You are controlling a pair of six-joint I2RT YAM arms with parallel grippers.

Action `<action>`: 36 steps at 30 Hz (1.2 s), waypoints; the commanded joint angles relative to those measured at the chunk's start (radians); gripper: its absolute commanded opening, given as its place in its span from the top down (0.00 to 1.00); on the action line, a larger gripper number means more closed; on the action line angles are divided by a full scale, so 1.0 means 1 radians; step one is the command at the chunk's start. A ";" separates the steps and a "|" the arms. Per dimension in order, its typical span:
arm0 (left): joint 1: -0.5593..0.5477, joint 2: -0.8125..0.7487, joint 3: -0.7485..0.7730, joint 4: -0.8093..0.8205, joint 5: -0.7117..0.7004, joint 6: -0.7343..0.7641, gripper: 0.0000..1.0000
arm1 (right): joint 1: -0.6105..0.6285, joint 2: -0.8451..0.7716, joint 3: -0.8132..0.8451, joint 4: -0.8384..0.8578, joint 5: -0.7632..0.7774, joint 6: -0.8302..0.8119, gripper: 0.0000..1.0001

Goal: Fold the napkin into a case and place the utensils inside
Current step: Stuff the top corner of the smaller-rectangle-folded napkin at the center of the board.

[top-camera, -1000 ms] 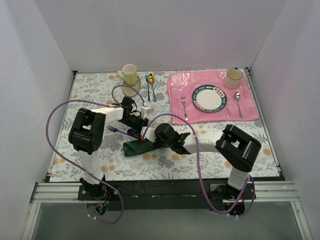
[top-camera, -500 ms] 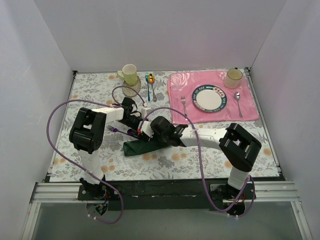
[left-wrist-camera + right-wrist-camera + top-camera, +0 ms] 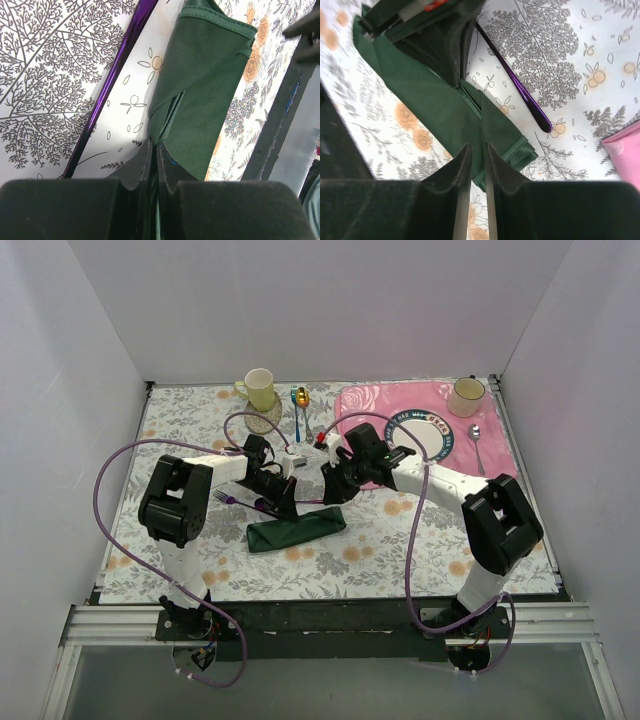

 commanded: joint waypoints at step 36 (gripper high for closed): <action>-0.007 -0.028 -0.061 0.050 -0.056 0.017 1.00 | -0.211 0.177 -0.132 0.305 -0.529 0.500 0.66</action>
